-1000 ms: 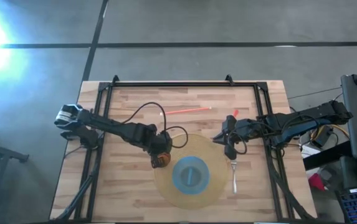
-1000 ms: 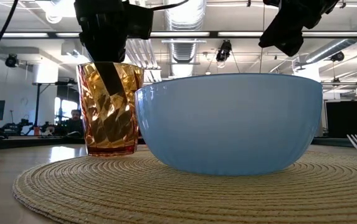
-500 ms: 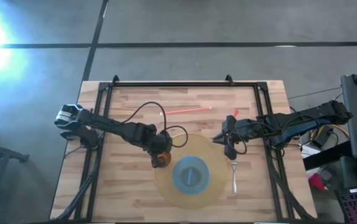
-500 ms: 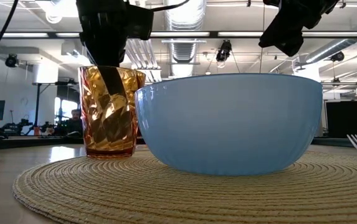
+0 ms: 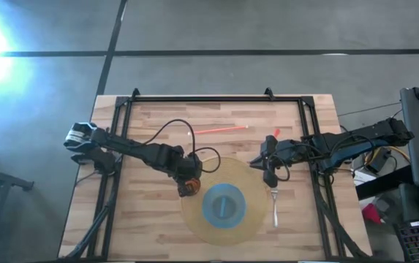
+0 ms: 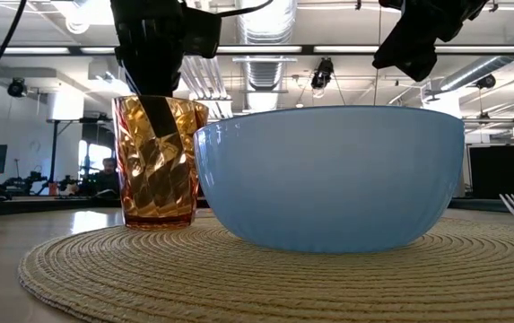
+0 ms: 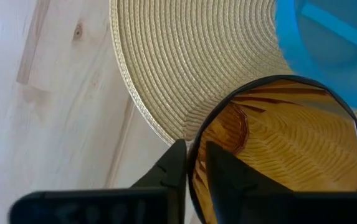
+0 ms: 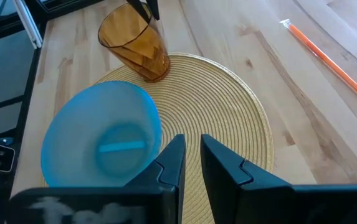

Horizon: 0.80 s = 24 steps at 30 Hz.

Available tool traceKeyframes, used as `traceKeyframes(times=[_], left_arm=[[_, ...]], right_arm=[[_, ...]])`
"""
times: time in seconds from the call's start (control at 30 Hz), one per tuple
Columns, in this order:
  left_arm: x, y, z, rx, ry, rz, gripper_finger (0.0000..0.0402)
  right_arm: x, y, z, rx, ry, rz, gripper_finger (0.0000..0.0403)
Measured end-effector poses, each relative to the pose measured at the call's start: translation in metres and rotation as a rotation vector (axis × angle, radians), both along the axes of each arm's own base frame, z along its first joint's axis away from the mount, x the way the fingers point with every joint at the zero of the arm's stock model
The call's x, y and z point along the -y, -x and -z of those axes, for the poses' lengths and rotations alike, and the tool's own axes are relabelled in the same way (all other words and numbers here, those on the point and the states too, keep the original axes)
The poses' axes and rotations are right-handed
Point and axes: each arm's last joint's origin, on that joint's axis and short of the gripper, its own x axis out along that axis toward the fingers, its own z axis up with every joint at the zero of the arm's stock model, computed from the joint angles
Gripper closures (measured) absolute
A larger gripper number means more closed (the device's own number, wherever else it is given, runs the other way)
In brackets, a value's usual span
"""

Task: Pick & Place Utensil
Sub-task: Put the cup on the mat

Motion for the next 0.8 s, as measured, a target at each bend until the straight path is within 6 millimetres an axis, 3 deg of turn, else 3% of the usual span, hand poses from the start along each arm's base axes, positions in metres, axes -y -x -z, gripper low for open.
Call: traceKeyframes(times=[0.47,0.8], left_arm=[[0.0,0.0,-0.0002,0.002,0.003,-0.008,0.0268],[-0.0007,0.0023,-0.0054,0.018,0.006,-0.007,0.0245]], right_arm=[[0.0,0.0,0.0,0.0,0.0,0.0,0.0355],[0.0,0.0,0.0,0.0,-0.002,0.002,0.0355]])
